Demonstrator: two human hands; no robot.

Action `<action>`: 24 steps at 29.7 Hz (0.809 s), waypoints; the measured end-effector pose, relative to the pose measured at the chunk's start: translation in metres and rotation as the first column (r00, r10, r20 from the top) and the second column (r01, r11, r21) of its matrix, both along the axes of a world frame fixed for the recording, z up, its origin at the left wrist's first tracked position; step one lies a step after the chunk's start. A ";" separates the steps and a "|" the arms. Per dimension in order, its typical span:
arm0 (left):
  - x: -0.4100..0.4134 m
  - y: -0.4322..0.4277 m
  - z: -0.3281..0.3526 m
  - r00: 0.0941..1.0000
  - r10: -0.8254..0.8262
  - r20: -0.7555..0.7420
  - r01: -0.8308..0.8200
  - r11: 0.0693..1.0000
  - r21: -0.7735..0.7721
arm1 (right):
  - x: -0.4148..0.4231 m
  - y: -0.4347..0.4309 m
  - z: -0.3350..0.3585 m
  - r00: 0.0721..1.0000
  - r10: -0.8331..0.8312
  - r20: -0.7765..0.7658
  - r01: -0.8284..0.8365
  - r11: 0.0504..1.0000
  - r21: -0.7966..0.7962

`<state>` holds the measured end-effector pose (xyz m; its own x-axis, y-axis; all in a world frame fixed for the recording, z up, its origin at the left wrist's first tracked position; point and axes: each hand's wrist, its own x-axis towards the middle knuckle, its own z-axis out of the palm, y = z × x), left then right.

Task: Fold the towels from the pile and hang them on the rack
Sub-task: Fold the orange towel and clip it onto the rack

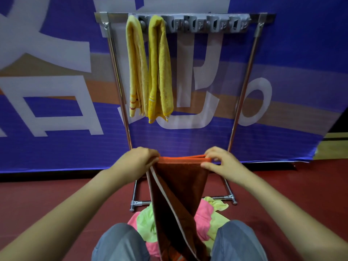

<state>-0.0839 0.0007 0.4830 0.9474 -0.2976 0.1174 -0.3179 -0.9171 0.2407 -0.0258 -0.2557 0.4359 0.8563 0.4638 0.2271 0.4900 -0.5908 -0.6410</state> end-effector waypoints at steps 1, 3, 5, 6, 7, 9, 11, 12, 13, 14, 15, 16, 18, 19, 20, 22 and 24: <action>0.000 0.000 0.004 0.999 0.003 0.046 -0.004 1.000 0.010 | -0.001 -0.001 0.009 1.000 -0.003 0.016 0.002 0.999 0.033; 0.001 0.003 0.017 0.989 0.006 0.149 -0.010 1.000 0.025 | -0.001 -0.002 0.032 0.998 -0.031 0.048 0.027 0.996 0.080; 0.005 0.005 0.037 0.952 -0.009 0.307 -0.008 0.998 0.054 | -0.001 -0.001 0.060 0.991 -0.049 0.126 0.032 0.991 0.128; 0.007 0.004 0.049 0.920 -0.015 0.391 -0.013 0.998 0.069 | -0.001 0.000 0.077 0.982 -0.058 0.179 0.029 0.987 0.160; 0.008 0.003 0.063 0.888 -0.018 0.459 -0.020 0.997 0.078 | -0.002 0.001 0.094 0.971 -0.066 0.229 0.022 0.982 0.189; 0.010 0.000 0.089 0.844 -0.012 0.537 -0.021 0.998 0.056 | -0.002 0.001 0.128 0.959 -0.053 0.277 -0.014 0.972 0.233; 0.011 -0.001 0.104 0.831 -0.006 0.556 -0.011 1.000 0.028 | -0.003 0.000 0.149 0.971 -0.007 0.237 -0.050 0.972 0.231; 0.011 0.000 0.106 0.834 -0.017 0.552 -0.007 0.999 0.040 | -0.003 0.000 0.152 0.978 0.011 0.210 -0.051 0.982 0.184; 0.011 0.001 0.104 0.846 -0.033 0.533 -0.005 0.998 0.069 | -0.002 -0.001 0.150 0.982 0.019 0.190 -0.042 0.992 0.117; 0.009 0.001 0.099 0.861 -0.048 0.506 -0.001 0.995 0.097 | -0.003 -0.002 0.147 0.983 0.019 0.183 -0.031 0.998 0.061; 0.008 0.000 0.093 0.876 -0.059 0.478 0.010 0.994 0.105 | -0.003 -0.003 0.141 0.984 0.011 0.176 -0.018 0.999 0.038; 0.007 -0.001 0.088 0.887 -0.064 0.458 0.024 0.995 0.093 | -0.003 -0.005 0.135 0.985 0.002 0.172 -0.010 0.999 0.047; 0.004 -0.004 0.081 0.896 -0.061 0.439 0.043 0.998 0.050 | -0.005 -0.007 0.126 0.986 -0.005 0.166 -0.012 0.995 0.102; 0.004 -0.006 0.080 0.899 -0.056 0.434 0.047 0.998 0.032 | -0.006 -0.006 0.122 0.987 -0.005 0.160 -0.017 0.991 0.135; 0.004 -0.007 0.079 0.905 -0.055 0.422 0.051 0.998 0.019 | -0.007 -0.005 0.119 0.988 -0.009 0.155 -0.018 0.985 0.171; 0.003 -0.006 0.080 0.917 -0.047 0.395 0.053 0.999 -0.003 | -0.009 -0.004 0.113 0.983 -0.025 0.181 -0.019 0.972 0.234; 0.003 -0.005 0.080 0.925 -0.041 0.377 0.053 0.998 -0.021 | -0.009 -0.003 0.110 0.980 -0.055 0.192 0.001 0.962 0.271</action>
<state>-0.0813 -0.0044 0.5634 0.8167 -0.3312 0.4725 -0.4329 -0.8931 0.1223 -0.0352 -0.2584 0.5456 0.7942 0.3392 0.5042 0.6075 -0.4251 -0.6710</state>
